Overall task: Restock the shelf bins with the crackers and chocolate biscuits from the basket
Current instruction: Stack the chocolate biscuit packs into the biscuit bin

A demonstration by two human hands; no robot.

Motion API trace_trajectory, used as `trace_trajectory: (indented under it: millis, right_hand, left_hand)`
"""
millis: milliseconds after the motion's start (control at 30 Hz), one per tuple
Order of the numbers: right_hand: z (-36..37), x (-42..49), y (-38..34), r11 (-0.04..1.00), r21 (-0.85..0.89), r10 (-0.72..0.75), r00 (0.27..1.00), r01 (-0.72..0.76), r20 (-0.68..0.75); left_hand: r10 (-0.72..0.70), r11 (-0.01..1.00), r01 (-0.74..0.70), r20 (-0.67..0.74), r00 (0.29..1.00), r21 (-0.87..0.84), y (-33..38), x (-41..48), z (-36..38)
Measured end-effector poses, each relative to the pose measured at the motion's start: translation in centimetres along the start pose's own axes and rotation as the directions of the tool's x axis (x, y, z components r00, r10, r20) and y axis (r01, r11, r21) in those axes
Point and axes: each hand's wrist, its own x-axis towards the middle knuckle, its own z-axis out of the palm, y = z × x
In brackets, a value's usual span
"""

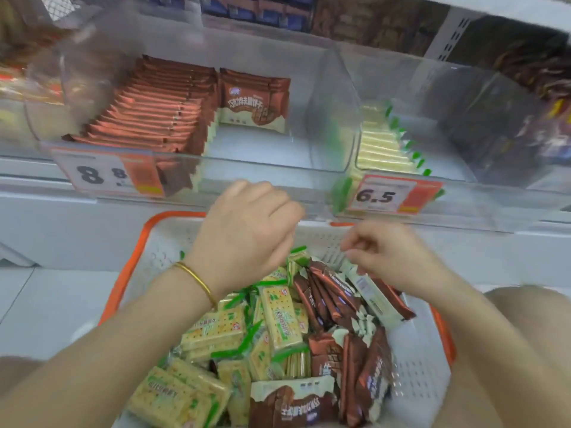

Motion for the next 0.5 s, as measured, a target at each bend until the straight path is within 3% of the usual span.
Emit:
trace_trajectory:
  millis: [67, 133, 333, 433, 500]
  right_hand:
    - [3.4, 1.1, 5.2, 0.972, -0.140, 0.200, 0.977, -0.188, 0.078]
    - [6.6, 2.0, 8.3, 0.942, -0.165, 0.311, 0.945, -0.292, 0.100]
    - [13.5, 4.3, 10.3, 0.926, -0.255, 0.306, 0.949, -0.277, 0.081]
    - [13.8, 4.1, 9.8, 0.890, -0.359, 0.308, 0.951, -0.282, 0.017]
    - [12.5, 3.7, 9.0, 0.892, -0.336, 0.309, 0.950, -0.303, -0.035]
  left_hand:
    - [0.006, 1.000, -0.004, 0.088, 0.996, -0.030, 1.4, -0.1, 1.5]
    - [-0.005, 0.997, 0.016, 0.156, 0.988, -0.069, 2.4, -0.3, 2.6]
    - [-0.034, 0.990, 0.074, 0.318, 0.948, -0.117, 2.4, -1.8, 4.0]
    - [-0.082, 0.978, 0.145, 0.361, 0.929, -0.151, 1.8, -2.2, 4.2]
    - [-0.148, 0.962, 0.219, 0.367, 0.919, -0.162, 1.9, -2.2, 4.4]
